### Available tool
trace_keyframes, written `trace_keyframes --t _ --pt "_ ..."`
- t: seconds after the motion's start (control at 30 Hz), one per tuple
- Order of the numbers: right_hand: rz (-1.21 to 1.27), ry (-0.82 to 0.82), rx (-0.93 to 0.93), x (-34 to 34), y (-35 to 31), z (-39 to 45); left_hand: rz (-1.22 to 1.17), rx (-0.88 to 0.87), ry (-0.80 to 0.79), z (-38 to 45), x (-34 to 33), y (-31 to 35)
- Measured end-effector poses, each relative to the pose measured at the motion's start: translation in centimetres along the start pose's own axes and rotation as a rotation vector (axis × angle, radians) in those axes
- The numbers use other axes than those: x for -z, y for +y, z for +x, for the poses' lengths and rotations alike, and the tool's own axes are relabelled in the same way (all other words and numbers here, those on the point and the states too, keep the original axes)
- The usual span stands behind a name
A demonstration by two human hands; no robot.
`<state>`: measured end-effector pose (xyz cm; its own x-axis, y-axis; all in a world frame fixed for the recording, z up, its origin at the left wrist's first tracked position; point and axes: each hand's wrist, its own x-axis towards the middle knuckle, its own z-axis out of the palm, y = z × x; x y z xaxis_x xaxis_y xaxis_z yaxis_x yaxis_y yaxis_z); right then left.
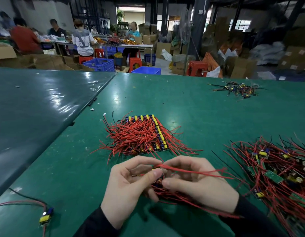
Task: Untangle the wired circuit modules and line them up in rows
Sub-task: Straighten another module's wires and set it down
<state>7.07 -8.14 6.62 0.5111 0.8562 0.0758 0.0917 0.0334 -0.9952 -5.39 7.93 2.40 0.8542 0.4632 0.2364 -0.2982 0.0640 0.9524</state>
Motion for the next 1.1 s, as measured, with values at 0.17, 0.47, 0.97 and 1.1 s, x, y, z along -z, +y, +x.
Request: trace_keyframes --t 0.17,0.47,0.97,1.1 --pt "0.077 0.031 -0.083 -4.4 1.5 0.2 0.137 -0.125 0.068 -0.7 -0.4 -0.2" --pt "-0.742 0.103 0.210 -4.2 2.6 -0.3 0.551 -0.374 0.022 -0.5 -0.6 0.4" --pt "0.178 -0.291 -0.133 -3.9 0.4 -0.4 -0.445 0.309 -0.112 -0.4 0.4 1.8" --pt "0.386 -0.451 -0.278 -4.3 0.4 -0.4 -0.595 0.381 -0.141 -0.9 0.2 1.8"
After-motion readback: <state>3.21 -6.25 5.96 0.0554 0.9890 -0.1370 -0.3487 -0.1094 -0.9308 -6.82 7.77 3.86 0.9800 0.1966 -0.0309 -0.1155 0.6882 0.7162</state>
